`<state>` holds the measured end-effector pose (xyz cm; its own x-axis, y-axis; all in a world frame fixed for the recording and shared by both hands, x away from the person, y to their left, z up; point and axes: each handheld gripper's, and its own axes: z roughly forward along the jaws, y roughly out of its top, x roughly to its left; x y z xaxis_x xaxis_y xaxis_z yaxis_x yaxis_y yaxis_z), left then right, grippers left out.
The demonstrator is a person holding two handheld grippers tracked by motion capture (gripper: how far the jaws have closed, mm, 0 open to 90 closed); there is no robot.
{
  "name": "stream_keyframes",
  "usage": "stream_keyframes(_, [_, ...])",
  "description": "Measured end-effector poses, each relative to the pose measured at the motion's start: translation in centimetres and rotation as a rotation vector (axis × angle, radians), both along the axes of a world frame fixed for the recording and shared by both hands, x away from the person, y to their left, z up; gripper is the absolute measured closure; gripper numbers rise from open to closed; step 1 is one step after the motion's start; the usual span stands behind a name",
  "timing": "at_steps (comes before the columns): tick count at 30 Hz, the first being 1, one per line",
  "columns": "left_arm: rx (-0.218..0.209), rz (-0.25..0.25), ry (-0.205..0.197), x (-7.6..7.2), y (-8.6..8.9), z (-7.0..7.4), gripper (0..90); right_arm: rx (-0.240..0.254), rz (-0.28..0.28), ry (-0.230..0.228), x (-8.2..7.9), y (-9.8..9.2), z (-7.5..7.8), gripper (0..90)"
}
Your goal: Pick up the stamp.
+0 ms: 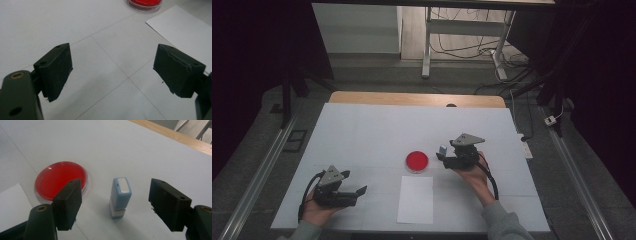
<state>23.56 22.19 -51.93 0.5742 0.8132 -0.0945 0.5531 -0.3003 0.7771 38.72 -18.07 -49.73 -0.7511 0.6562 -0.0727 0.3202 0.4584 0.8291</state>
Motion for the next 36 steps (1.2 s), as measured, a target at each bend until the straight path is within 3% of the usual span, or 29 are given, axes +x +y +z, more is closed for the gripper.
stream_keyframes(8, [0.001,-0.002,0.001,0.0,0.0,0.0,16.0,-0.015,-0.005,-0.012,0.5,0.4,-0.4,33.3])
stream_keyframes(31, [0.002,0.002,0.004,0.0,0.1,-0.1,16.0,-0.060,0.005,-0.030,1.1,0.7,-1.2,71.7])
stream_keyframes(36, [0.001,0.001,0.003,0.0,0.1,-0.1,16.0,-0.058,0.016,-0.025,1.1,0.7,-1.1,74.4])
